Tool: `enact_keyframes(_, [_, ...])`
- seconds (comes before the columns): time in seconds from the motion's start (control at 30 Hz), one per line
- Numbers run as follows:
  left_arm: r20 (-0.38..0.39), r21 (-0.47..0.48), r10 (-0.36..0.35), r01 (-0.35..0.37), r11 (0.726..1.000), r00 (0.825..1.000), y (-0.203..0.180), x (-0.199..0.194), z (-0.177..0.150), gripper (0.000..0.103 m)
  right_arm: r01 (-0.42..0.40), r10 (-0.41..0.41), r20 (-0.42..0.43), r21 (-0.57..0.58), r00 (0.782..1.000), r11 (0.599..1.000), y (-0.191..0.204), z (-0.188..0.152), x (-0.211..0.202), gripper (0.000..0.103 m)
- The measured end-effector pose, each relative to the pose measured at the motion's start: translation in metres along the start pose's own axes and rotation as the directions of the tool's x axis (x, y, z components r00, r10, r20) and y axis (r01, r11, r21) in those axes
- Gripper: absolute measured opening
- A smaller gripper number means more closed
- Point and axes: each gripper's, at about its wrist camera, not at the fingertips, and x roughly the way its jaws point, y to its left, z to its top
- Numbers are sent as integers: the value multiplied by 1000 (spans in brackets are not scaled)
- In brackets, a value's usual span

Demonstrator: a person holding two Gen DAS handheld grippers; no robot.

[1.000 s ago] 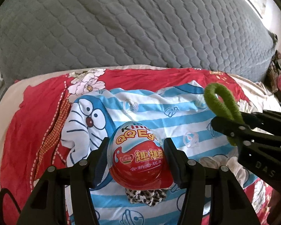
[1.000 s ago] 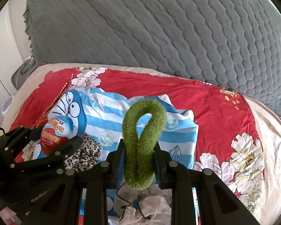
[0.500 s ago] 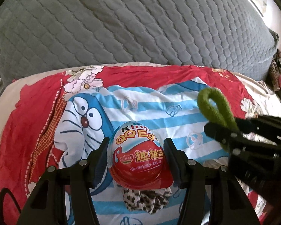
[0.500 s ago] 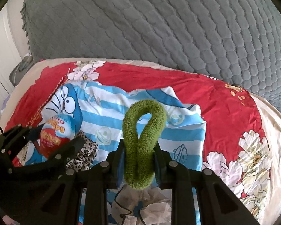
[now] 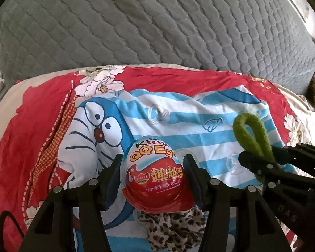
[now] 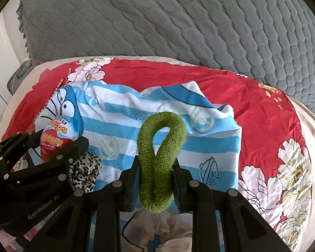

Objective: Organize objects
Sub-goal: 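Lower the egg beside the leopard scrunchie while the right tool lowers the hair tie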

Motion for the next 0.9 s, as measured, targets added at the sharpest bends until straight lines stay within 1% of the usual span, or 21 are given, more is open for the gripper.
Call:
enact_keyframes(0.13, [2, -1, 4, -4, 1000, 1000, 0, 2, 2, 59, 0, 0, -15, 8, 1000, 1000, -1, -2, 5, 26])
enact_keyframes(0.27, [23, 23, 9, -9, 1000, 1000, -4, 1, 5, 59, -5, 5, -21, 17, 1000, 1000, -1, -4, 7, 26])
enact_keyframes(0.5, [28, 41, 15, -17, 999, 1000, -9, 3, 8, 59, -8, 9, -31, 28, 999, 1000, -2, -6, 11, 26])
enact_keyframes(0.7, [13, 62, 18, -19, 998, 1000, -10, 6, 5, 59, -15, 17, -50, 26, 999, 1000, 0, -8, 18, 26])
enact_keyframes(0.9, [-5, 50, 26, -25, 998, 1000, -7, 11, 2, 60, -15, 17, -68, 31, 998, 999, 1, -11, 23, 28])
